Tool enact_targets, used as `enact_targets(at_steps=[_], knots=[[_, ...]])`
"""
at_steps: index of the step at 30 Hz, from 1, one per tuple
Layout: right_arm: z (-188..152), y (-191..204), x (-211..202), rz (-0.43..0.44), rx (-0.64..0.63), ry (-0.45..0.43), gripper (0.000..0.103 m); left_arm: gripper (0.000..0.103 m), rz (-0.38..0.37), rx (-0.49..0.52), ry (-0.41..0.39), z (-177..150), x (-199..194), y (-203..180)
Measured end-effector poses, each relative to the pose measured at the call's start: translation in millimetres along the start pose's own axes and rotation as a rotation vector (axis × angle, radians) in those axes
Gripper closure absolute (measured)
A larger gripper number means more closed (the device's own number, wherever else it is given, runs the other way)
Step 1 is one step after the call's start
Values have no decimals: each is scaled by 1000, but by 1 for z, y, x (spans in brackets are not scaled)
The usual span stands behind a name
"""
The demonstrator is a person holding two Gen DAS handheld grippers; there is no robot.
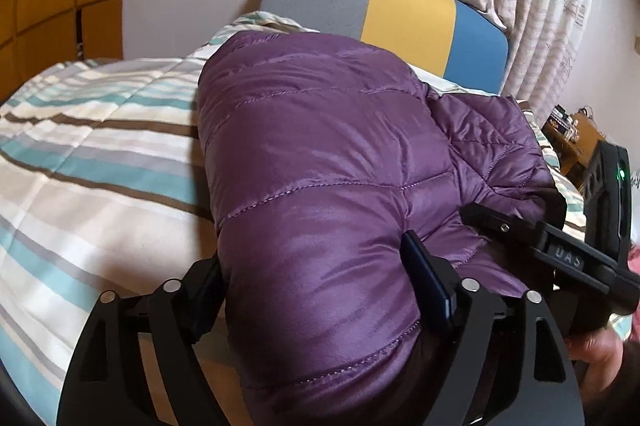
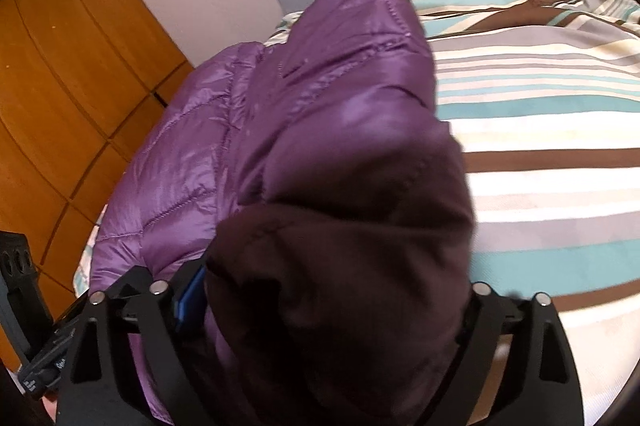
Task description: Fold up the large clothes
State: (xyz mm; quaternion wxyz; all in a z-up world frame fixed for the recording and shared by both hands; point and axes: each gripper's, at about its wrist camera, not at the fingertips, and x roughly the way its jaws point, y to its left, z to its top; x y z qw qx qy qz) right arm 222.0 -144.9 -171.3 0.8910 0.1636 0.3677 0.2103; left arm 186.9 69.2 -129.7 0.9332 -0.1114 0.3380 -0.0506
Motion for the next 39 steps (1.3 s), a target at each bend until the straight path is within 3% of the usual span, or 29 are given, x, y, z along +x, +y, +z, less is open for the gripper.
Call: enact_targets(at_steps=[7, 20, 32, 34, 39], knots=[[-12, 2, -24, -74, -32, -49, 5, 17, 23, -11, -15, 0, -10, -7], [-46, -19, -61, -87, 8, -64, 2, 16, 18, -9, -37, -12, -27, 0], [-41, -21, -46, -155, -20, -9, 2, 15, 2, -26, -18, -16, -25, 6], [-42, -22, -54, -145, -11, -27, 2, 15, 15, -26, -33, -13, -36, 1], [-30, -25, -95, -129, 10, -170, 3, 14, 49, 5, -108, 5, -64, -11]])
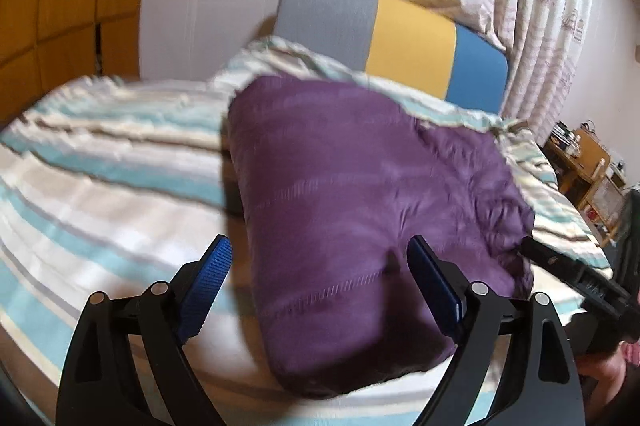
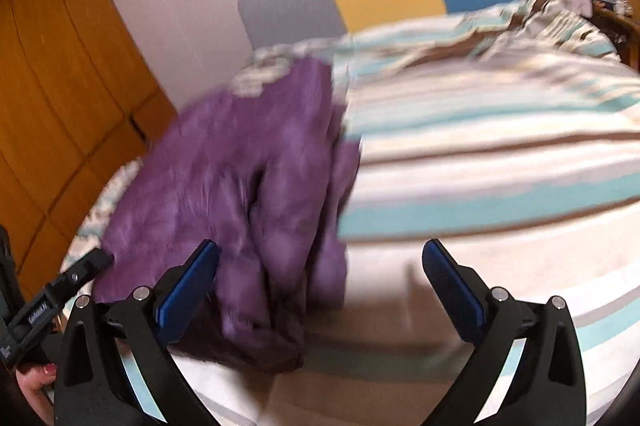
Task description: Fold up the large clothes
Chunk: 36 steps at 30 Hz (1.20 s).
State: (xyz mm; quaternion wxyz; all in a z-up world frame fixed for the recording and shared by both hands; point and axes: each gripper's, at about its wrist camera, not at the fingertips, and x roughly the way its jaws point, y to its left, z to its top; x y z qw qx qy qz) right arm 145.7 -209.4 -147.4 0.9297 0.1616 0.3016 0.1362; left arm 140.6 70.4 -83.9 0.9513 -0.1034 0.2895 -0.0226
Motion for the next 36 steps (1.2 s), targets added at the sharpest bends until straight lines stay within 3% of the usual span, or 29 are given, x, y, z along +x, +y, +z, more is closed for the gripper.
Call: enact_targets(at_steps=[2, 4, 7, 11, 14, 19, 24, 30, 34, 36], knots=[[17, -2, -9, -6, 22, -51, 6, 14, 2, 10, -40, 17, -4, -5], [36, 0, -7, -4, 31, -65, 20, 14, 26, 29, -48, 38, 4, -16], [65, 18, 15, -51, -35, -17, 43, 15, 56, 69, -25, 62, 29, -29], [84, 34, 54, -39, -69, 63, 50, 22, 94, 128, 38, 75, 71, -36], [84, 44, 79, -25, -96, 104, 50, 24, 160, 154, 111, 65, 103, -27], [66, 44, 117, -64, -141, 176, 44, 23, 165, 187, 84, 46, 114, -14], [48, 26, 144, -64, -117, 169, 38, 23, 147, 162, 104, 40, 126, -10], [39, 32, 144, -107, -180, 127, 36, 22, 140, 165, 98, 39, 128, -9], [36, 36, 120, -144, -184, 101, 27, 5, 198, 191, 83, 40, 110, -16], [34, 36, 102, -149, -163, 75, 19, 3, 187, 176, 84, 37, 94, -17]])
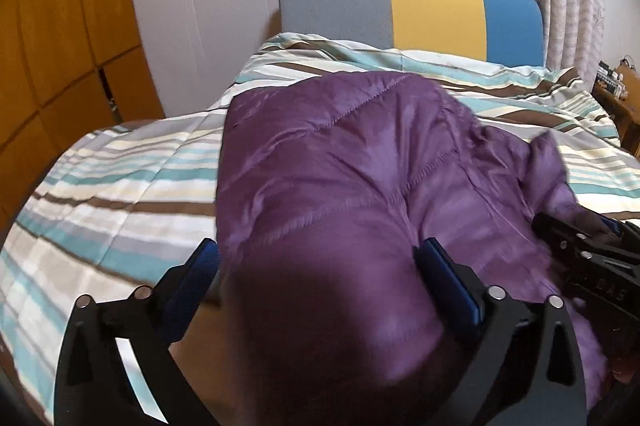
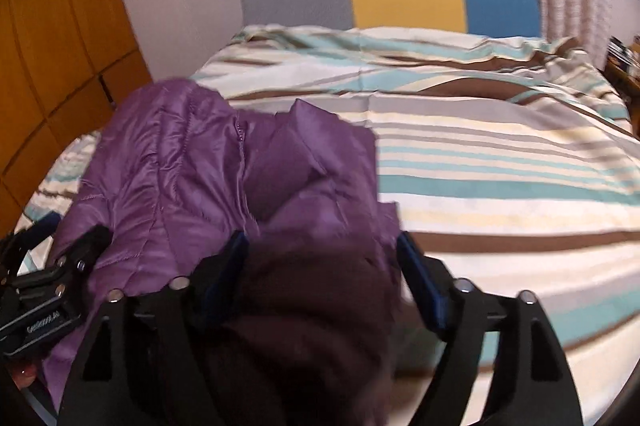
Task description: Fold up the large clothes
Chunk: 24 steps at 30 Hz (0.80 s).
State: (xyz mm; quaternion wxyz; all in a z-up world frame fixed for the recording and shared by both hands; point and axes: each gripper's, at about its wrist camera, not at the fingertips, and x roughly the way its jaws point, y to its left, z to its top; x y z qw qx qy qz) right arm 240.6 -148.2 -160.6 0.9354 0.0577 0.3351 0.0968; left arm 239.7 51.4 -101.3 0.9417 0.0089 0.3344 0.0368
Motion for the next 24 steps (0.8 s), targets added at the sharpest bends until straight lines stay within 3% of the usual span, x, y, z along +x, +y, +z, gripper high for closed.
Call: enact_targets(at_steps=[5, 8, 11, 14, 16, 19, 24], knots=[[-26, -3, -48, 48, 31, -41, 18, 3, -116, -108, -21, -35, -43, 5], [-41, 3, -60, 42, 15, -18, 14, 3, -114, -111, -37, -56, -55, 3], [-59, 8, -53, -33, -42, 36, 13, 3, -110, -65, 7, -65, -48, -4], [-66, 9, -44, -52, -50, 63, 11, 3, -80, -14, 25, -69, -41, -12], [-65, 13, -48, -64, -52, 65, 11, 3, -96, -35, 47, -67, -42, -6], [-70, 16, -64, -50, -29, 55, 9, 3, -137, -104, 67, -69, -57, 4], [-82, 21, -100, 19, 8, 61, 2, 3, -139, -110, 51, -81, -90, 9]])
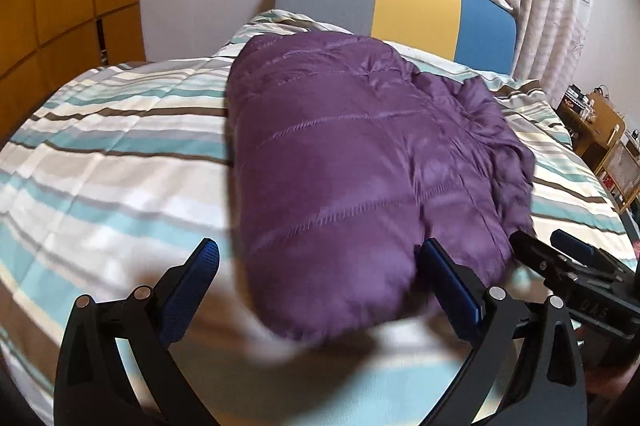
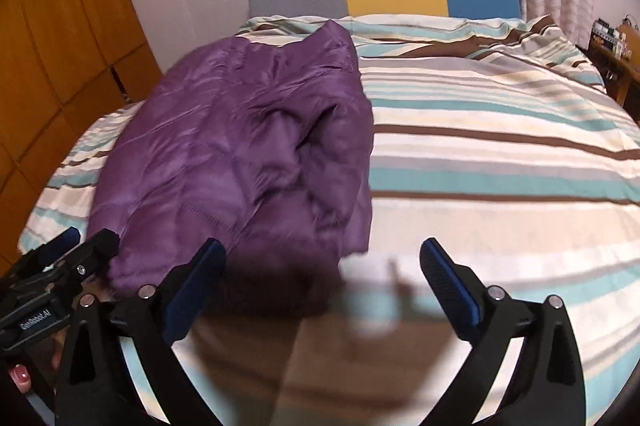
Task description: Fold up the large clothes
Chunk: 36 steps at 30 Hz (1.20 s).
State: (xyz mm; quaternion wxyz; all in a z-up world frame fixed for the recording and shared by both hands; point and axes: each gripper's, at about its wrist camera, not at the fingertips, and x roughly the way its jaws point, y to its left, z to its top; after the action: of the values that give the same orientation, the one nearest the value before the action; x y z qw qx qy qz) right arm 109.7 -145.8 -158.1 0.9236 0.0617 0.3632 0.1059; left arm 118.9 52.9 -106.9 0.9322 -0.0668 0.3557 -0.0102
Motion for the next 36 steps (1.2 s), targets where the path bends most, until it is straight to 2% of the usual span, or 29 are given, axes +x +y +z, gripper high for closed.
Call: enact_targets(at_steps=[6, 15, 20, 36], knots=[[-7, 17, -35, 54, -22, 23, 2, 3, -14, -32, -30, -19, -41, 12], [-14, 28, -79, 102, -54, -14, 2, 3, 6, -22, -115, -23, -82, 2], [-16, 25, -94, 119, -44, -27, 2, 3, 28, -1, -136, -23, -89, -7], [-18, 14, -98, 113, -6, -33, 2, 3, -6, -26, -139, -23, -95, -7]])
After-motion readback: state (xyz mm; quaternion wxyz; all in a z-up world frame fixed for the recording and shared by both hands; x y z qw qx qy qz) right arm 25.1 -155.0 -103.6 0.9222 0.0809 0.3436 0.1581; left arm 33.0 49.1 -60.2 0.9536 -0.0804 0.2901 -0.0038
